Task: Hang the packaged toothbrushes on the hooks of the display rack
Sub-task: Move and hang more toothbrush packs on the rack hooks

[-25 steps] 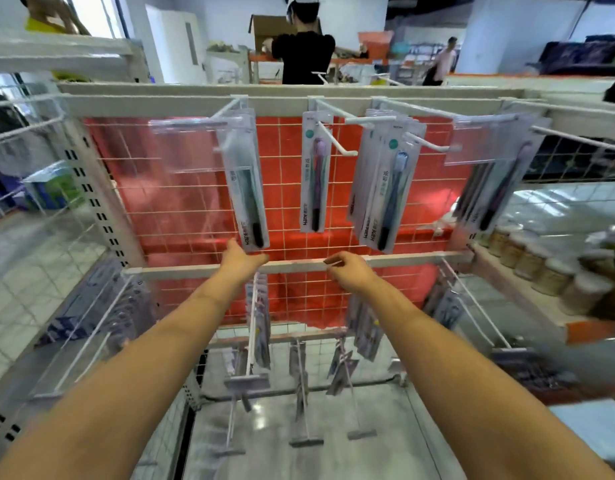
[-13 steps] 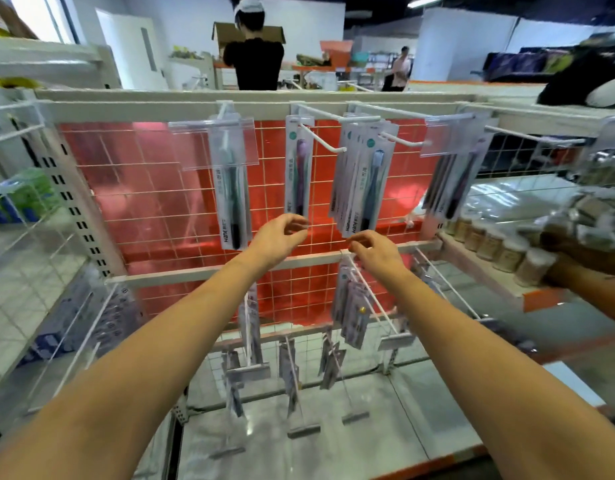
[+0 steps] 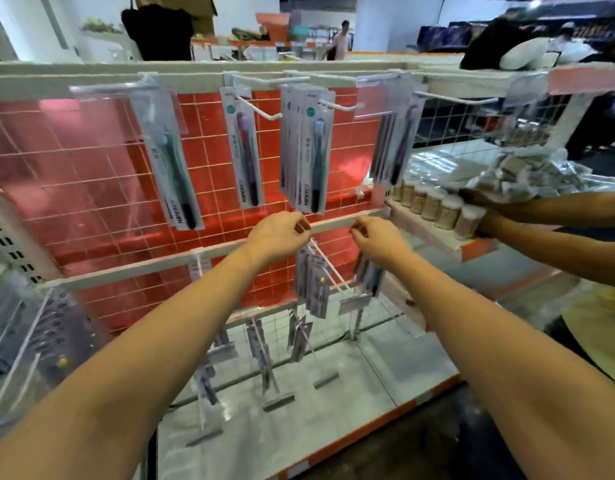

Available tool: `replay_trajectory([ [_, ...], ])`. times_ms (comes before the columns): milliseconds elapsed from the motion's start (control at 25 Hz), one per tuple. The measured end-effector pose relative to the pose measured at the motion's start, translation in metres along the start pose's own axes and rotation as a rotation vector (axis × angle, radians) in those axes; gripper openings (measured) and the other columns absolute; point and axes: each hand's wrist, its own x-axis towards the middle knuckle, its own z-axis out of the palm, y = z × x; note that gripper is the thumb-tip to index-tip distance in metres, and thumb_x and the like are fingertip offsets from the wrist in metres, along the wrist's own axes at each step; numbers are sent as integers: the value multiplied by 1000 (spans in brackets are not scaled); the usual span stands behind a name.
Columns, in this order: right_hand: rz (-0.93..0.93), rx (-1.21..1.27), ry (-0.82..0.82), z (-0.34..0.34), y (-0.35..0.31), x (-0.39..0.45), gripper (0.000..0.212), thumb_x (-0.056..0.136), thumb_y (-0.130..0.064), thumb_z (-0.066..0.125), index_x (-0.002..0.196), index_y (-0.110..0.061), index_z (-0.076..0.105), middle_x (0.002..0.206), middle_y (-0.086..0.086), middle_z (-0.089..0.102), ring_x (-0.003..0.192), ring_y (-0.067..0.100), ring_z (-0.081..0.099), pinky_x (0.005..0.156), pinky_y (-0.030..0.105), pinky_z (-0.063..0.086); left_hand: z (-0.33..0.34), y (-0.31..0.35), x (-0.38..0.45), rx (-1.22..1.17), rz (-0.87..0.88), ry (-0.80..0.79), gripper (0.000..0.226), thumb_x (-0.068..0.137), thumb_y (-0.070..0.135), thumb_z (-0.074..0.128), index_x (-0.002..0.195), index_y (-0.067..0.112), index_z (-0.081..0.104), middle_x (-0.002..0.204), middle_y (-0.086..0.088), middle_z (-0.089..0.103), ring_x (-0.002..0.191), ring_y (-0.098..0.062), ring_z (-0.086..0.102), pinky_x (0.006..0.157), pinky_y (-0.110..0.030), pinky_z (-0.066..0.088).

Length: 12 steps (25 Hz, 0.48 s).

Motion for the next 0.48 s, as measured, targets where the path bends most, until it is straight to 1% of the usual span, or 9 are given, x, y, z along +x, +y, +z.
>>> replay_trajectory([
  [80,-7,-14,-10,-1,8,2,20,94,-21,46,100,-9,61,100,13,66,93,29,61,69,26,35,6,4,1,5,-33,-3,25,92,34,50,108,19,63,108,-2,66,99,-20,60,89,-39,52],
  [200,-3,-2,8,-1,20,12,25,94,-22,45,108,-9,62,107,13,65,97,28,59,73,27,36,14,12,6,10,-66,-10,26,92,34,50,109,18,62,109,-3,66,100,-21,60,89,-38,51],
  [280,2,39,-5,-1,34,21,25,94,-21,46,109,-9,62,107,13,66,94,26,59,74,27,38,22,20,15,20,-83,-25,25,93,33,49,109,17,61,109,-3,65,100,-20,60,88,-38,51],
  [360,-5,66,-29,-4,52,31,23,94,-21,47,108,-10,61,106,12,66,87,20,55,74,26,38,31,30,28,27,-100,-46,25,93,31,49,109,16,61,110,-5,65,99,-21,59,87,-39,50],
  [480,-20,79,-44,-18,81,49,24,93,-23,47,106,-10,62,104,9,66,89,21,55,73,27,38,48,47,57,24,-128,-36,28,92,32,49,110,15,62,111,-8,66,101,-24,60,88,-39,50],
])
